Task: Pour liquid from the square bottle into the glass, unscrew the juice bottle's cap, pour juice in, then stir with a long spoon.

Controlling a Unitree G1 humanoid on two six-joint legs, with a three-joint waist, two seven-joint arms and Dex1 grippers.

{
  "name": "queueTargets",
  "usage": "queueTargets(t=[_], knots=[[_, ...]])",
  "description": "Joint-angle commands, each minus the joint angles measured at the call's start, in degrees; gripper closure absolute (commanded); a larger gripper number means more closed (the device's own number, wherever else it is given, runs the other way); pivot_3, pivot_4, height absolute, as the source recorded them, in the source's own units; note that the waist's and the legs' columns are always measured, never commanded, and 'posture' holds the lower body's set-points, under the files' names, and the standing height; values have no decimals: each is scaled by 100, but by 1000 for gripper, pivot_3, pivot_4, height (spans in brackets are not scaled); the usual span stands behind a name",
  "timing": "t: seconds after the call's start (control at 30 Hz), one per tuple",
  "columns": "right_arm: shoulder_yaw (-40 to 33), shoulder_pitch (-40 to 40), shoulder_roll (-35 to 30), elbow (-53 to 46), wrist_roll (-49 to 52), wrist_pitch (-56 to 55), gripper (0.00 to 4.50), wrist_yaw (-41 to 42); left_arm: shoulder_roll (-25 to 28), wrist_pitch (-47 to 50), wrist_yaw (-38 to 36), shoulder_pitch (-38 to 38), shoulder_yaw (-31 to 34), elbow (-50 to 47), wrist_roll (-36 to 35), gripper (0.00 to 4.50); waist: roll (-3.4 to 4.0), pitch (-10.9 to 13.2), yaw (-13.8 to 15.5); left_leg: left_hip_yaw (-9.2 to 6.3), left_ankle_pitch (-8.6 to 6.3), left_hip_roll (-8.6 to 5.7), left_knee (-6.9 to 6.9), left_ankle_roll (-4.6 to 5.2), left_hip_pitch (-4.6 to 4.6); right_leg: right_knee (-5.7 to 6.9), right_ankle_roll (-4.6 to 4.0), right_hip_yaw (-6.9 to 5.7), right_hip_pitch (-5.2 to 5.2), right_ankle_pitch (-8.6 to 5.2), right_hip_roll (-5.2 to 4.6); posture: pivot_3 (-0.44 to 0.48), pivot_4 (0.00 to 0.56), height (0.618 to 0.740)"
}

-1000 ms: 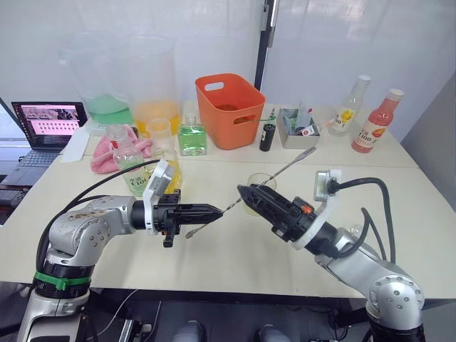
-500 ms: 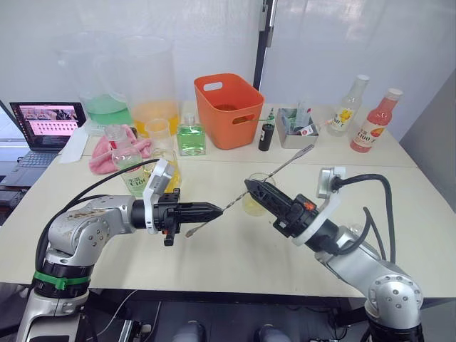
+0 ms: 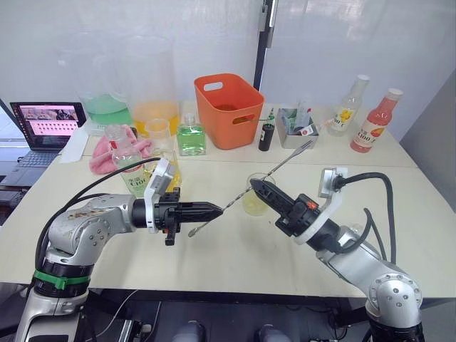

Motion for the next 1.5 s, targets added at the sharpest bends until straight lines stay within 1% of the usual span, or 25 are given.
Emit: queueTargets(t=[0.03, 0.13, 0.2, 0.33, 0.4, 0.47, 0.63, 0.77, 0.9, 1.0, 1.23, 1.37, 1.5], knots=[[-278, -95, -79, -116, -24, -211, 4500, 97, 84, 4, 151, -73, 112, -107, 16, 3750, 0, 0, 0, 0, 0, 0, 0, 0, 0, 0, 0, 0, 0, 0, 0, 0, 150, 739], [-356, -176, -160, -78, -102, -246, 4500, 117, 108, -1, 118, -65, 140, -136, -38, 2846, 0, 0, 1, 0, 0, 0, 0, 0, 0, 0, 0, 0, -1, 0, 0, 0, 150, 739], [-471, -295, -285, -40, -115, -243, 4500, 129, 122, -42, 136, -35, 172, -148, -27, 2138, 0, 0, 0, 0, 0, 0, 0, 0, 0, 0, 0, 0, -1, 0, 0, 0, 150, 739], [-729, -696, -686, 91, -78, -194, 4500, 175, 214, -428, 116, 101, 126, -101, 322, 811, 1, 0, 1, 2, 0, 0, -1, 0, 0, -1, 0, 0, -1, 0, 0, 0, 150, 739], [-839, -1024, -921, 227, -119, -155, 4500, 185, 201, -713, 156, 202, 57, -116, 551, 110, 1, 1, 2, 3, 0, 0, -1, 0, 0, -2, -1, 1, -2, 0, 0, 0, 150, 739], [-919, -1501, -1214, 505, -354, -98, 4500, 149, 138, -1030, 213, 312, -33, -162, 802, 41, 3, 2, -3, 3, 0, 0, -1, 0, -1, -2, -2, 1, -2, -1, -1, 0, 150, 739], [-899, -2326, -1766, 1130, -797, 198, 4500, 194, -28, -1138, 355, 379, -64, -199, 865, 41, 2, 3, 16, 5, 0, 0, -1, 0, -4, -7, -3, -2, -2, -1, -5, 0, 150, 739], [-812, -2669, -2100, 1397, -1167, 505, 4500, 458, -79, -1159, 405, 407, -85, -209, 897, 41, 2, 4, 13, 5, 0, -4, -1, 1, -13, -12, -2, -2, -5, 0, -11, 0, 150, 739], [-620, -2771, -2342, 1538, -1786, 695, 4500, 806, -122, -1191, 463, 408, -89, -208, 941, 41, 2, 4, 9, 5, 0, -4, -1, 1, -22, -13, -2, -4, -13, 0, -12, 0, 150, 739], [-464, -2769, -2341, 1578, -2175, 773, 4500, 1057, -155, -1211, 502, 398, -83, -198, 967, 41, 2, 4, 9, 6, 0, -4, -1, 1, -23, -13, -2, -4, -14, 0, -11, 0, 150, 739], [33, -2831, -1983, 1682, -3172, 687, 4500, 1500, -180, -1239, 534, 402, -86, -214, 998, 41, 2, 4, -1, 5, 0, -3, -1, 1, -23, -9, -2, -4, -18, 0, -8, 0, 150, 739], [261, -3018, -1688, 2032, -3765, 531, 4500, 1804, -164, -1232, 540, 405, -82, -218, 1005, 41, 2, 4, -1, 6, 0, -5, -1, 1, -24, -7, -1, -3, -21, 0, -8, 0, 150, 739], [429, -3061, -1614, 2385, -4482, 343, 4500, 2051, -137, -1208, 539, 395, -69, -250, 993, 41, 3, 4, 16, 6, 0, -6, -1, 1, -24, -3, -1, -4, -22, 0, -8, 0, 150, 739]])
